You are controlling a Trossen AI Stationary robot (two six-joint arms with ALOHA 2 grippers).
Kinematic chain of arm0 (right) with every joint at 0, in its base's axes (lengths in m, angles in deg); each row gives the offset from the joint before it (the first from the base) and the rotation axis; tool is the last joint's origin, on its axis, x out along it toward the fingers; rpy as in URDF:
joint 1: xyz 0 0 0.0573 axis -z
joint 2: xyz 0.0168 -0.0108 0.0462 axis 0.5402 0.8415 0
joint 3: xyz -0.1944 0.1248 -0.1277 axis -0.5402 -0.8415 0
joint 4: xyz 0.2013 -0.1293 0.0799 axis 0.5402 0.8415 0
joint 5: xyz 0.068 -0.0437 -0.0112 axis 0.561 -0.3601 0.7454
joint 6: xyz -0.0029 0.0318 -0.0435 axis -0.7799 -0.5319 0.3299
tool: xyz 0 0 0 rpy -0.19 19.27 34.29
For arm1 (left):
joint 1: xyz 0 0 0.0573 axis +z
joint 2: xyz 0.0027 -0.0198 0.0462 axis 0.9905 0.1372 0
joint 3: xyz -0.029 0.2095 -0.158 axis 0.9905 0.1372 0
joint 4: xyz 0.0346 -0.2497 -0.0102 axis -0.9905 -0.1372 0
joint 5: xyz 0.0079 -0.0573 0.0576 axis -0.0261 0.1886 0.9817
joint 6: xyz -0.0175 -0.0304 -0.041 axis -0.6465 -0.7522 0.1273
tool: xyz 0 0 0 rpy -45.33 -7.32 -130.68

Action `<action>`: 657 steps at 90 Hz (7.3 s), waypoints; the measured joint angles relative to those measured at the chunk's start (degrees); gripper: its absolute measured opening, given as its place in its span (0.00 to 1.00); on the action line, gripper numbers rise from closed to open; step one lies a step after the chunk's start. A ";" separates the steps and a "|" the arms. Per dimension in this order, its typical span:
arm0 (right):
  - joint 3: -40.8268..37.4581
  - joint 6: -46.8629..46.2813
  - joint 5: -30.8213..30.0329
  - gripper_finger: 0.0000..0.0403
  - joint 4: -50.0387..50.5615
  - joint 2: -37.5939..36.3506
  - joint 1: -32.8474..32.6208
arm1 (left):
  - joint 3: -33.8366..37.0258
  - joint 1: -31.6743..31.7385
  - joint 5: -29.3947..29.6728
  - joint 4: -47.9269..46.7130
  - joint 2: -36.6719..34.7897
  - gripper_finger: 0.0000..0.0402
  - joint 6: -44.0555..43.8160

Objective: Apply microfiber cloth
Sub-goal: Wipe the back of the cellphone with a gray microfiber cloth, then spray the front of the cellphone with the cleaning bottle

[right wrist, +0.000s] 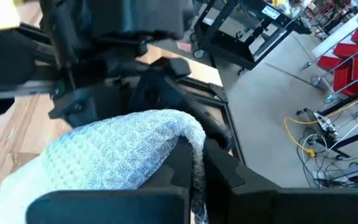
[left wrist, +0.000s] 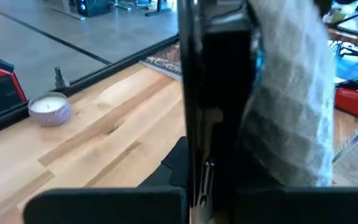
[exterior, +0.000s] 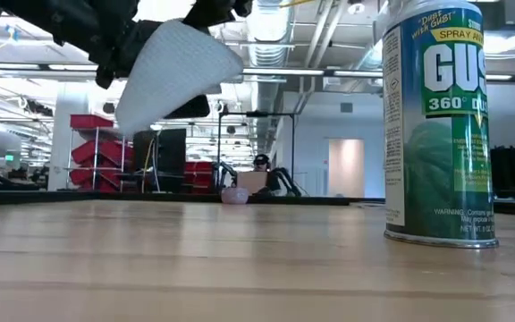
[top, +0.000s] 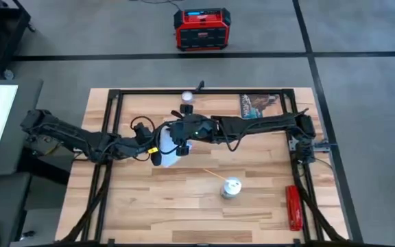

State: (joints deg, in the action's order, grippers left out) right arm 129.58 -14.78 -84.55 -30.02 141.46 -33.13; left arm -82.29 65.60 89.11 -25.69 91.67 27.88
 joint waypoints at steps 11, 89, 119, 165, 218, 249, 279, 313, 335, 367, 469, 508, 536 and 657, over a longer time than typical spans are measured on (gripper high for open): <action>0.49 0.63 -0.49 0.00 -1.01 -0.07 0.00 | 0.07 -0.84 -1.10 -1.03 0.36 0.00 -0.25; -21.71 -20.98 -16.82 0.00 21.44 -21.33 -3.51 | -0.04 -4.22 4.25 -2.97 0.47 0.01 2.49; -41.99 -40.72 -19.10 0.00 27.25 -37.46 -4.58 | -0.04 -4.04 4.51 -2.73 0.46 0.01 2.89; -61.49 -60.55 -10.38 0.00 15.23 -39.19 -9.41 | -0.02 -0.37 4.14 -2.07 0.46 0.01 4.94; -57.43 -38.25 -18.40 0.00 -2.32 -44.52 -10.82 | -0.02 0.11 4.21 0.01 1.64 0.01 4.35; -57.46 -47.66 -18.10 0.05 11.89 -46.18 -9.06 | 0.04 0.07 4.23 0.04 2.21 0.01 4.11; -57.46 -43.75 -17.83 0.37 6.85 -43.12 -8.72 | 0.02 0.07 4.16 -0.34 2.23 0.01 4.10; -54.38 -54.21 -13.63 0.03 26.57 -45.70 -15.55 | 0.02 1.64 2.88 -0.81 2.23 0.01 4.81; -54.34 -76.28 -8.53 0.00 31.26 -46.67 -31.62 | 0.00 3.11 1.82 -0.91 2.25 0.01 5.11; -54.31 -91.59 -7.04 0.00 22.97 -32.90 -42.55 | -0.04 4.09 0.23 0.92 2.56 0.01 5.25; -54.32 -77.15 -3.89 0.00 -3.72 -26.96 -37.40 | -0.04 4.59 -1.77 2.71 2.57 0.01 8.46; -54.38 -77.23 -1.14 0.00 -10.06 -16.14 -33.73 | -0.02 4.68 -1.75 3.16 2.57 0.01 8.02; -54.35 -70.43 0.76 0.00 -20.26 -16.44 -31.36 | -0.02 4.68 -2.28 2.93 2.56 0.01 8.00; -63.99 -53.07 26.30 0.00 -38.52 -31.65 2.14 | -2.95 8.22 17.88 9.14 2.56 0.01 88.11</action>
State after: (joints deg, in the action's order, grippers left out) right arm 65.59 -67.85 -58.24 -68.54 109.81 -30.99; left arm -85.24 73.82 106.98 -16.55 94.24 115.99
